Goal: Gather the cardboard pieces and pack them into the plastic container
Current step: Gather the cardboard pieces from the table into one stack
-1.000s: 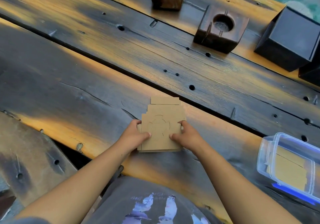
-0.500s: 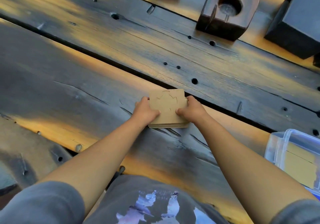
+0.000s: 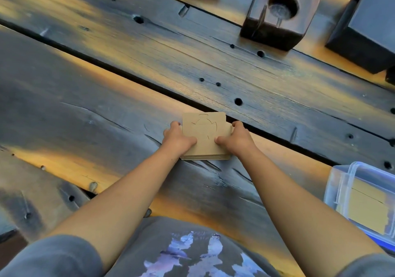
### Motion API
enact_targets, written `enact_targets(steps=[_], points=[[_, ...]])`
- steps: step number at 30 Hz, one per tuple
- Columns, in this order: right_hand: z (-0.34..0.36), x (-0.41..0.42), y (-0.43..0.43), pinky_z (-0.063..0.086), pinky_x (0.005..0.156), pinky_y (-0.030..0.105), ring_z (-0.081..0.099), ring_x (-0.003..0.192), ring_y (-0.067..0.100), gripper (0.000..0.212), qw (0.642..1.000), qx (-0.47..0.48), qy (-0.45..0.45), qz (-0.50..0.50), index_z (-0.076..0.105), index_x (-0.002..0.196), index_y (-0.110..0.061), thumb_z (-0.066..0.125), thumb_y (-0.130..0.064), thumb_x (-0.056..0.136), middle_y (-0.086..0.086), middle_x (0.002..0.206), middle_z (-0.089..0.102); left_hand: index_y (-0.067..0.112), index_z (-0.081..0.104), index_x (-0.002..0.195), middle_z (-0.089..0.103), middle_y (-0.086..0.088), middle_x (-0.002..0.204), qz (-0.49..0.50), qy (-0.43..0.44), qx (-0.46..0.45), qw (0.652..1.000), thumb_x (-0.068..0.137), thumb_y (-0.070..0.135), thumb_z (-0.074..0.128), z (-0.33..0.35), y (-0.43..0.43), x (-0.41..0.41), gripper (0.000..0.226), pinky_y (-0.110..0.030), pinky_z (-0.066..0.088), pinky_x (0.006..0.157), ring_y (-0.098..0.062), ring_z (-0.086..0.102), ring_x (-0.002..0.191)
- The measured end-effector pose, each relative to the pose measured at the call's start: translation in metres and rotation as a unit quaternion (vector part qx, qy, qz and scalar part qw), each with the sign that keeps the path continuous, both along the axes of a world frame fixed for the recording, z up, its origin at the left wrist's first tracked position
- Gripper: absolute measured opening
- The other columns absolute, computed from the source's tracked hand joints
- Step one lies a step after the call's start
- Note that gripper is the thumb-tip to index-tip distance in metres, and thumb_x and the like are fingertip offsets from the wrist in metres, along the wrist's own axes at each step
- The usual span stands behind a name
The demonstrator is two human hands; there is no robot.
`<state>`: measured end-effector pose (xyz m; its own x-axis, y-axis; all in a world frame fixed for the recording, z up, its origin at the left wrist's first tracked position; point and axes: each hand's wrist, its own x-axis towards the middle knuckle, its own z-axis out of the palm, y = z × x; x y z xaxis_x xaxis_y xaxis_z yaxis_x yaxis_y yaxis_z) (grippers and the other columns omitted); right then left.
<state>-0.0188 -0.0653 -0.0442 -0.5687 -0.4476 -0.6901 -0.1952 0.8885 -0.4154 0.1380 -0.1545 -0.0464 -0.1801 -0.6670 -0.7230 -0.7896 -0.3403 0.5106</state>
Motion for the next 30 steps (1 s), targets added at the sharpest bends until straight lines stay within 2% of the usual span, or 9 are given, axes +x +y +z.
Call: enact_targets(steps=[2,4,6,9,12,15,19,22,30], points=[[-0.002,0.003,0.004,0.048,0.091,0.040,0.054,0.114,0.030,0.077,0.999,-0.018,-0.032,-0.032,0.040,0.133,-0.013,0.081,-0.032,0.071,0.012,0.133,0.051,0.020,0.042,0.130,0.059,-0.009,0.124,0.053,0.036,0.053,0.997,0.073,0.019,0.074,0.000,0.003,0.003,0.066,-0.044,0.058,0.079,-0.029,0.061,0.105],[-0.002,0.008,0.009,0.048,0.086,0.037,0.053,0.109,0.028,0.077,0.996,-0.026,-0.054,-0.066,0.041,0.133,-0.014,0.081,-0.032,0.070,0.010,0.132,0.051,0.023,0.040,0.133,0.060,-0.007,0.119,0.110,0.074,0.134,0.982,0.076,0.012,0.074,0.005,0.006,0.007,0.068,-0.035,0.054,0.059,-0.024,0.061,0.094],[-0.002,0.013,0.016,0.049,0.082,0.036,0.054,0.104,0.026,0.079,0.993,-0.028,-0.075,-0.087,0.040,0.133,-0.016,0.083,-0.032,0.069,0.007,0.126,0.051,0.023,0.040,0.134,0.061,-0.006,0.115,0.126,0.091,0.170,0.973,0.077,0.007,0.074,0.007,0.008,0.013,0.069,-0.030,0.048,0.054,-0.021,0.060,0.089],[-0.002,0.022,0.030,0.050,0.070,0.033,0.058,0.091,0.020,0.072,0.983,-0.033,-0.129,-0.127,0.041,0.124,-0.016,0.085,-0.026,0.067,0.000,0.105,0.056,0.020,0.042,0.136,0.062,-0.008,0.120,0.113,0.090,0.175,0.974,0.075,0.002,0.074,0.008,0.014,0.023,0.071,-0.032,0.048,0.060,-0.025,0.061,0.096],[0.000,0.034,0.050,0.045,0.055,0.027,0.057,0.077,0.012,0.060,0.972,-0.036,-0.164,-0.164,0.043,0.112,-0.017,0.084,-0.022,0.069,-0.004,0.091,0.056,0.018,0.046,0.131,0.064,-0.005,0.110,0.090,0.093,0.191,0.973,0.077,0.001,0.074,0.012,0.023,0.034,0.063,-0.032,0.050,0.062,-0.021,0.061,0.090],[0.002,0.046,0.067,0.051,0.060,0.032,0.062,0.080,0.016,0.052,0.966,-0.048,-0.172,-0.187,0.049,0.110,-0.014,0.083,-0.021,0.071,0.005,0.101,0.064,0.014,0.052,0.126,0.067,-0.007,0.109,0.063,0.105,0.218,0.968,0.081,0.004,0.072,0.017,0.032,0.049,0.051,-0.036,0.054,0.065,-0.023,0.064,0.094],[0.010,0.061,0.084,0.056,0.084,0.044,0.065,0.092,0.025,0.053,0.968,-0.039,-0.176,-0.174,0.049,0.113,-0.010,0.081,-0.021,0.072,0.012,0.110,0.064,0.014,0.053,0.124,0.067,-0.007,0.110,0.045,0.111,0.241,0.963,0.083,0.003,0.071,0.019,0.048,0.069,0.047,-0.040,0.056,0.067,-0.025,0.064,0.098],[0.019,0.070,0.095,0.054,0.091,0.049,0.064,0.099,0.028,0.054,0.969,-0.050,-0.165,-0.179,0.049,0.112,-0.010,0.082,-0.023,0.071,0.012,0.111,0.064,0.017,0.051,0.125,0.066,-0.004,0.110,0.043,0.136,0.238,0.961,0.082,0.003,0.072,0.021,0.053,0.077,0.050,-0.039,0.056,0.065,-0.025,0.064,0.098],[0.042,0.078,0.128,0.049,0.066,0.032,0.058,0.086,0.013,0.047,0.967,-0.091,-0.096,-0.216,0.047,0.107,-0.017,0.079,-0.028,0.075,-0.003,0.098,0.057,0.022,0.051,0.128,0.068,-0.004,0.109,-0.041,0.169,0.235,0.956,0.082,0.006,0.073,0.031,0.066,0.067,0.053,-0.038,0.058,0.067,-0.024,0.068,0.096]])
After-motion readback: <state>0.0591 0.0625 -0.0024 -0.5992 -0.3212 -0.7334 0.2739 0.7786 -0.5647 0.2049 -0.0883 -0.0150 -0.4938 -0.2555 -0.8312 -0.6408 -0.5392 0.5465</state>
